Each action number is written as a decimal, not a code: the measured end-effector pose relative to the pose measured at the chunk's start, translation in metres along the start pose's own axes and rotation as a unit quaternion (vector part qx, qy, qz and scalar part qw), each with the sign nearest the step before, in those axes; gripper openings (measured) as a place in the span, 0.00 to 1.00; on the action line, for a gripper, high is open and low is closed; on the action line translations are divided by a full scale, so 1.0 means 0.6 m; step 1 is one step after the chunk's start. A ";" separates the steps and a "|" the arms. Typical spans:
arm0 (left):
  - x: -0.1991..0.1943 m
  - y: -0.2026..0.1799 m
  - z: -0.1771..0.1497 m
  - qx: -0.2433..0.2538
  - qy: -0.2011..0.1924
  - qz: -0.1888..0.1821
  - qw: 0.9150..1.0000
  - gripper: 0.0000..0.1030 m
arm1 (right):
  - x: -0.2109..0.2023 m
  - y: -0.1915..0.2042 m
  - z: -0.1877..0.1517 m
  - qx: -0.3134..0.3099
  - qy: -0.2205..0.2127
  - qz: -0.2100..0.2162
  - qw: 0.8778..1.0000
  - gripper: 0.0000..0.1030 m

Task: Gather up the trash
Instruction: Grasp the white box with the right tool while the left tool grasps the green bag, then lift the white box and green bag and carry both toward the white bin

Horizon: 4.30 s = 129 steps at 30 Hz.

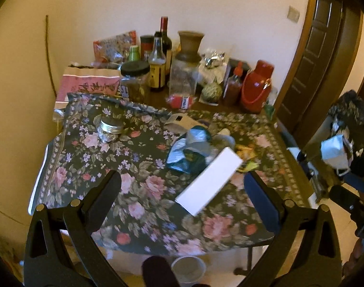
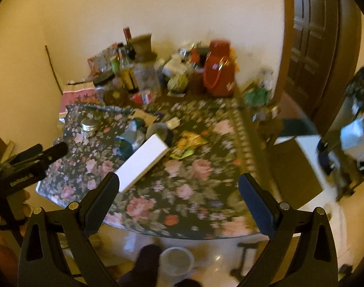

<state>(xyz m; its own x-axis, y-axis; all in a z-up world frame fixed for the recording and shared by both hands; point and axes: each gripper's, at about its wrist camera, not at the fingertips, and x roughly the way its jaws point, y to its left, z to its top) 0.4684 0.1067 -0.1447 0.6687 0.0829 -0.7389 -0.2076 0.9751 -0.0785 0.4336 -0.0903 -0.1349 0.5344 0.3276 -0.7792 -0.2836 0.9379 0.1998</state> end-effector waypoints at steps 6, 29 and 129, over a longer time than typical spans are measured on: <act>0.086 0.051 0.046 0.040 0.034 -0.032 0.998 1.00 | 0.135 0.023 0.019 0.101 0.075 0.068 0.990 0.96; 0.265 0.131 0.101 0.121 0.131 -0.129 0.976 0.88 | 0.375 0.094 0.008 0.215 0.192 -0.049 0.956 0.55; -0.169 0.056 -0.462 0.019 0.101 -0.103 0.989 0.26 | -0.021 0.067 -0.424 0.036 0.124 0.004 0.992 0.49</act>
<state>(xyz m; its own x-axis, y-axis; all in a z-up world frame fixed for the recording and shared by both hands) 0.1958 0.0741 -0.2576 0.5369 -0.1571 -0.8289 -0.0520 0.9745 -0.2184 0.2130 -0.0858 -0.2679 0.3172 0.3058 -0.8977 -0.2245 0.9439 0.2422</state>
